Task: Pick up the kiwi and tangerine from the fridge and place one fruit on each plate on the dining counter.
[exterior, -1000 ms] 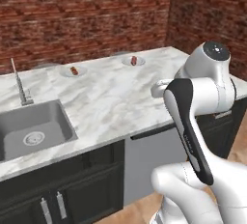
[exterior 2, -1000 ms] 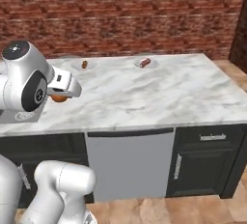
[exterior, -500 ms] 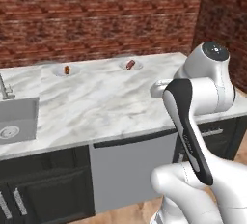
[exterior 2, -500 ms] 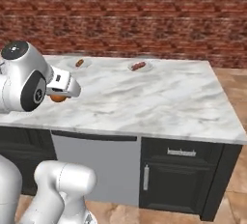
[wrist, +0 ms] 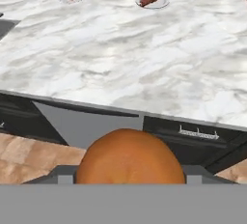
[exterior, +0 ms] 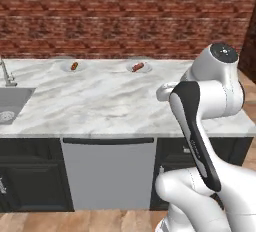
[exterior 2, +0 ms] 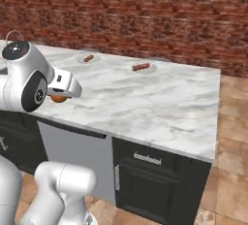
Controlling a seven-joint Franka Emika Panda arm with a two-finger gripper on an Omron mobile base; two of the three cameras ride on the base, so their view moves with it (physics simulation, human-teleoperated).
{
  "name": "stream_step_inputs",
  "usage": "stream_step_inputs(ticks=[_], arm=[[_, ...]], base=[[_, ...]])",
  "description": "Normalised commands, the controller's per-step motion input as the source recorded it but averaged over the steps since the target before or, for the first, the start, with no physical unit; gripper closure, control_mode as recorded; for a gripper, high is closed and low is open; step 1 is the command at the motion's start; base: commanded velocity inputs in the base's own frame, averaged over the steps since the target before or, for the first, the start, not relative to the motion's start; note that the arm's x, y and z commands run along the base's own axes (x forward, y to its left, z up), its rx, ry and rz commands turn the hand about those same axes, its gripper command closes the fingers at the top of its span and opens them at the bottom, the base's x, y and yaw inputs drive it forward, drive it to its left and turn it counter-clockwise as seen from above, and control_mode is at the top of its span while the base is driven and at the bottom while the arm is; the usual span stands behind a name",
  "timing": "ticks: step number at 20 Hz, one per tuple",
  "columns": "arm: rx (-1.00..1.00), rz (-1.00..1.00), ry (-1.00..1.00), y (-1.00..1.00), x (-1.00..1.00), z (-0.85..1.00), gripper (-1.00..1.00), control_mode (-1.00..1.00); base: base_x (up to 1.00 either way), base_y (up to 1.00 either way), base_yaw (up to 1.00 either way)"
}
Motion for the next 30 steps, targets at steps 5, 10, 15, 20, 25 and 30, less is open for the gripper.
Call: stream_step_inputs(ticks=[5, 10, 15, 20, 25, 30], arm=[[0.0, 0.0, 0.0, 0.0, 0.0, 0.0, 1.0, 1.0], [0.0, 0.0, 0.0, 0.0, 0.0, 0.0, 1.0, 1.0], [0.0, 0.0, 0.0, 0.0, 0.0, 0.0, 1.0, 1.0], [0.0, 0.0, 0.0, 0.0, 0.0, 0.0, 1.0, 1.0], [0.0, 0.0, 0.0, 0.0, 0.0, 0.0, 1.0, 1.0], [0.0, 0.0, 0.0, 0.0, 0.0, 0.0, 1.0, 1.0]], base=[[0.0, -1.0, 0.6], [0.0, -1.0, 0.5], [-0.02, -1.0, 0.31], [-0.14, -1.0, 0.23], [-0.01, -1.0, 0.26], [0.14, -1.0, 0.28]])
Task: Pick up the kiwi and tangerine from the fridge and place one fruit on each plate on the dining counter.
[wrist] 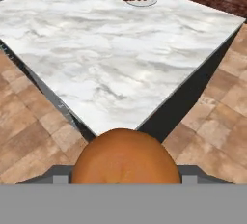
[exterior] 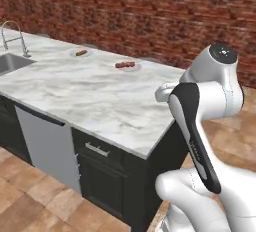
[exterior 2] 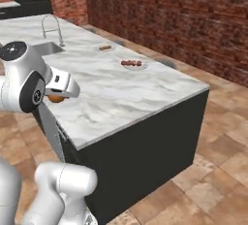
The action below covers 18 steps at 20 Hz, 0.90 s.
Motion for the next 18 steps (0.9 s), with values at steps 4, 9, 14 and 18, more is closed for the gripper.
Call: stream_step_inputs(ticks=[4, 9, 14, 18], arm=[[0.0, 0.0, 0.0, 0.0, 0.0, 0.0, 1.0, 1.0], [0.0, 0.0, 0.0, 0.0, 0.0, 0.0, 1.0, 1.0], [0.0, 0.0, 0.0, 0.0, 0.0, 0.0, 1.0, 1.0], [0.0, 0.0, 0.0, 0.0, 0.0, 0.0, 1.0, 1.0]], base=[[0.45, -1.0, 0.41], [0.62, -1.0, 0.41], [0.04, -1.0, 0.21], [0.16, -0.56, -0.42]])
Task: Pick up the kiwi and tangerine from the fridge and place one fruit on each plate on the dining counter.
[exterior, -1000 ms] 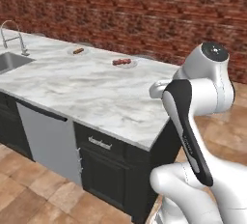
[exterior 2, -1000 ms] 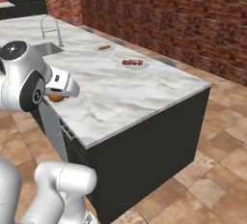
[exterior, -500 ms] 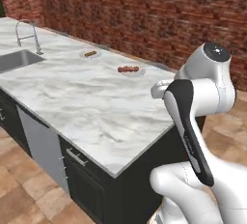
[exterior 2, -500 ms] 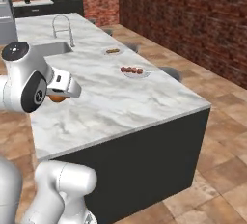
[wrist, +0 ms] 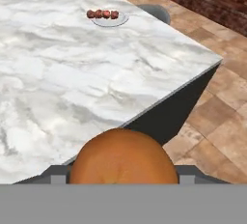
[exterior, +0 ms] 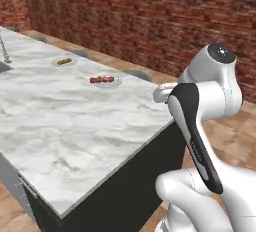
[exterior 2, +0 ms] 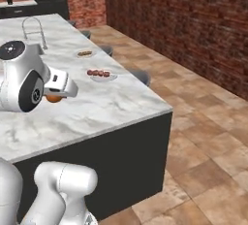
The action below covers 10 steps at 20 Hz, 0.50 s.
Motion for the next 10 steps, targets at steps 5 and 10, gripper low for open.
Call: stream_step_inputs(ticks=[5, 10], arm=[[0.0, 0.0, 0.0, 0.0, 0.0, 0.0, 1.0, 1.0], [0.0, 0.0, 0.0, 0.0, 0.0, 0.0, 1.0, 1.0]], base=[[0.73, -1.0, -0.19], [0.77, -1.0, 0.0]])
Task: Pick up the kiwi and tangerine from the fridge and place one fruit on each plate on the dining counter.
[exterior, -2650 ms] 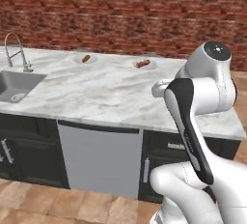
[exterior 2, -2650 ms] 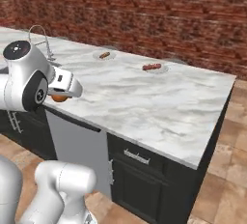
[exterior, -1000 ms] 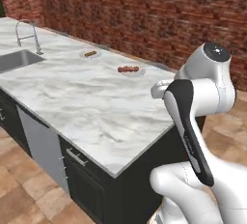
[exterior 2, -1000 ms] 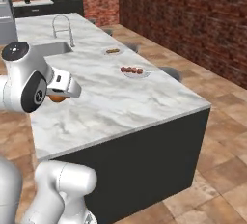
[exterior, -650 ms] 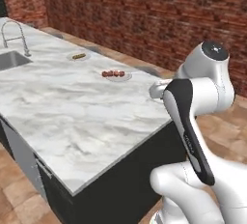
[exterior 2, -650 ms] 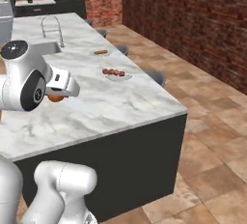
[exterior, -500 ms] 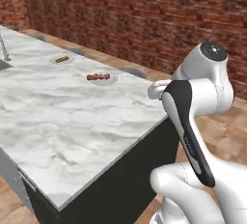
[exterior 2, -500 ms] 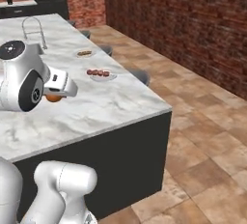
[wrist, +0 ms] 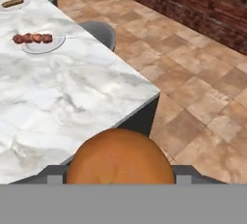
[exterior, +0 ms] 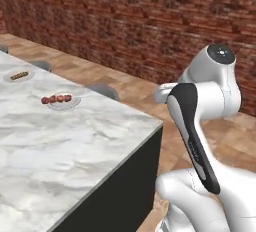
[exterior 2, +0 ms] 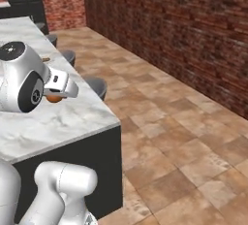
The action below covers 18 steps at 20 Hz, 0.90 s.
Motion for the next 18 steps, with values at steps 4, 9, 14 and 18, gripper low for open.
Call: stream_step_inputs(ticks=[4, 9, 14, 18], arm=[[0.0, 0.0, 0.0, 0.0, 0.0, 0.0, 1.0, 1.0], [0.0, 0.0, 0.0, 0.0, 0.0, 0.0, 1.0, 1.0], [0.0, 0.0, 0.0, 0.0, 0.0, 0.0, 1.0, 1.0], [0.0, 0.0, 0.0, 0.0, 0.0, 0.0, 1.0, 1.0]], base=[[0.61, -1.0, 0.02], [0.42, -1.0, 0.07], [0.27, -1.0, 0.13], [0.3, -1.0, 0.2]])
